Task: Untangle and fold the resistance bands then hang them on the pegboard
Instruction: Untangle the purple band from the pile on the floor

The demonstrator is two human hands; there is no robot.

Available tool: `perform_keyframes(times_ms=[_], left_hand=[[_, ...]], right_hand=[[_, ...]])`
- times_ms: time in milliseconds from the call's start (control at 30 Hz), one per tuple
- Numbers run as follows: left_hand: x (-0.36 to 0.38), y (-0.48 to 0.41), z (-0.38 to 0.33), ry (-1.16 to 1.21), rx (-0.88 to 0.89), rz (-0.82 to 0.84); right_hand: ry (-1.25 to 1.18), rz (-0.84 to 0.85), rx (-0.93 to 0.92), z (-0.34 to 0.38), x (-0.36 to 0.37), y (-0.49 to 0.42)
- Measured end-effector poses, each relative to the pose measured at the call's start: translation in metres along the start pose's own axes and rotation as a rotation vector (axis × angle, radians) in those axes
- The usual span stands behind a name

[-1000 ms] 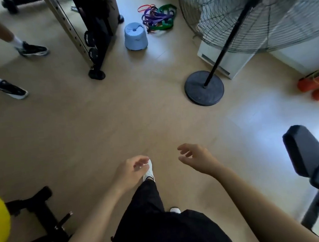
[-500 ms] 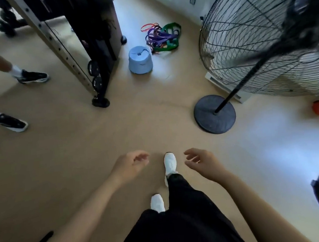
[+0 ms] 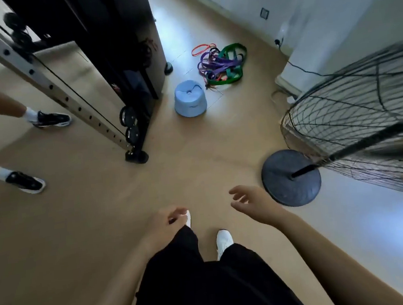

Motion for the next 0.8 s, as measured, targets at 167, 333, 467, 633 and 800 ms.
perform_keyframes(times_ms=[167, 333, 467, 633, 800], left_hand=[[-0.021, -0.097, -0.013, 0.052, 0.022, 0.072], [-0.049, -0.209, -0.05, -0.022, 0.095, 0.199], [-0.071, -0.304, -0.099, -0.103, 0.196, 0.285], [-0.066, -0.408, -0.18, -0.191, 0.348, 0.315], [-0.026, -0.484, -0.251, -0.238, 0.397, 0.368]], right_hand=[[0.038, -0.014, 0.037, 0.036, -0.021, -0.091], [-0.011, -0.076, 0.153, 0.076, -0.051, -0.168], [-0.05, -0.134, 0.224, 0.095, -0.079, -0.222], [-0.147, -0.204, 0.296, 0.097, -0.115, -0.29], [-0.242, -0.265, 0.373, 0.066, -0.155, -0.376]])
Point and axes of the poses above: each hand's wrist, its own y-axis away from the middle knuckle, its own x-axis out of the palm, z = x × y, the point moved 7 cm from there along -y, towards the middle knuckle, and after that the axes turned 13 degrees about -z, right-handed, at the moved point
